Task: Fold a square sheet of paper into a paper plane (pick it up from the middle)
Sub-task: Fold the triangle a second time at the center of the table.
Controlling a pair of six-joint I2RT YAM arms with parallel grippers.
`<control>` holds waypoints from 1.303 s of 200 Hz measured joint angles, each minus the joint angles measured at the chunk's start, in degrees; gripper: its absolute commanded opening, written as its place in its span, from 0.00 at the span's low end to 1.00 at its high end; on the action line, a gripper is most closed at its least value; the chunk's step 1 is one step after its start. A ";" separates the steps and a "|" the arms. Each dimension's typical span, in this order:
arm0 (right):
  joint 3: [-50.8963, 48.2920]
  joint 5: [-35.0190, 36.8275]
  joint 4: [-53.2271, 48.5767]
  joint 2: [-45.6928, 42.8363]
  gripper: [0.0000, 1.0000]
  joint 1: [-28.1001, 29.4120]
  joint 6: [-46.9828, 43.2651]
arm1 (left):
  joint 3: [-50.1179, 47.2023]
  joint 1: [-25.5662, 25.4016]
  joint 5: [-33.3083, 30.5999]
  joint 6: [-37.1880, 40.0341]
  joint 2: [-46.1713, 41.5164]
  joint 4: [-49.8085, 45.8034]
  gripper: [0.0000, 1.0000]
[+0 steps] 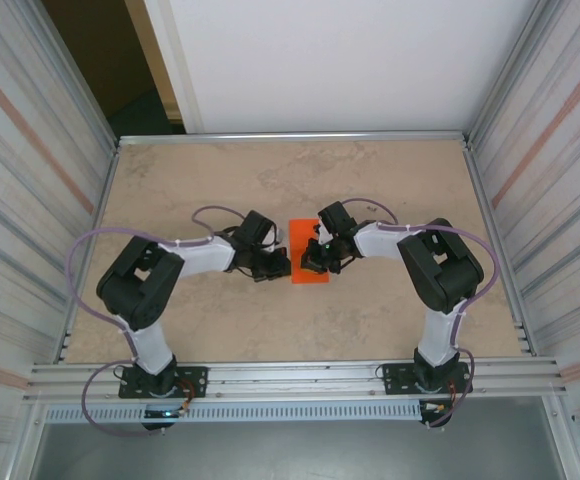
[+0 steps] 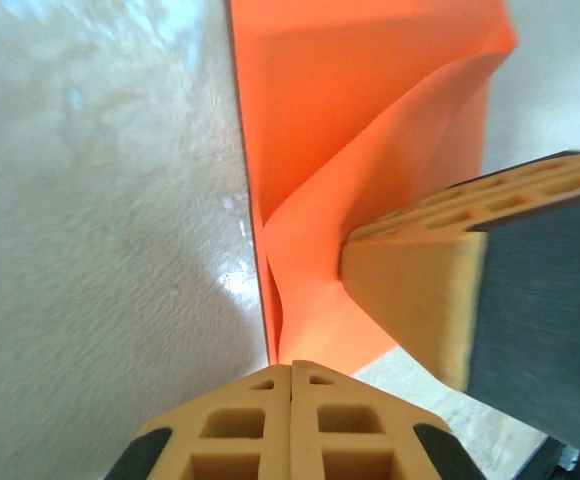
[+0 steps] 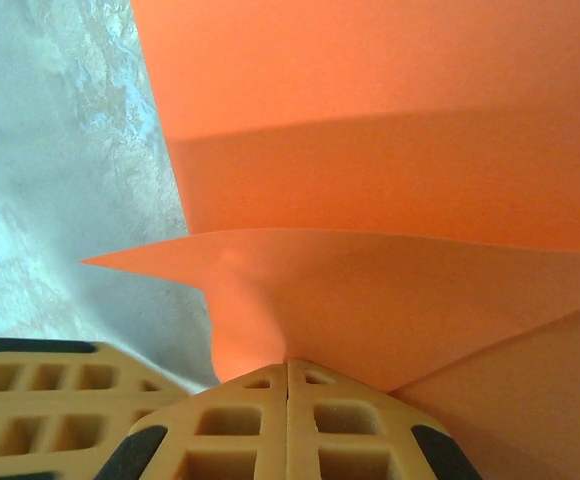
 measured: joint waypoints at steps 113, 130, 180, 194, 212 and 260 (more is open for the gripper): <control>0.66 -0.15 0.66 0.63 0.00 0.15 0.00 | -0.35 -1.22 1.92 -2.80 2.60 4.02 0.00; 0.66 -0.39 0.79 0.63 0.00 0.15 0.00 | -0.31 -1.20 2.01 -2.80 3.06 4.52 0.00; 0.70 -1.55 1.51 0.48 0.01 -0.13 0.02 | -0.07 -1.16 2.03 -2.80 4.63 5.75 0.00; 0.70 -1.66 1.51 -0.24 0.03 -0.59 0.02 | -0.11 -1.14 1.99 -2.80 4.66 5.95 0.00; 0.72 -1.60 1.53 -1.57 0.04 -1.77 0.00 | -0.33 -1.05 2.01 -2.82 4.66 6.32 0.00; 4.09 -1.27 -0.11 -0.66 0.04 -3.17 -1.51 | -0.37 -1.05 2.01 -2.84 4.66 6.45 0.00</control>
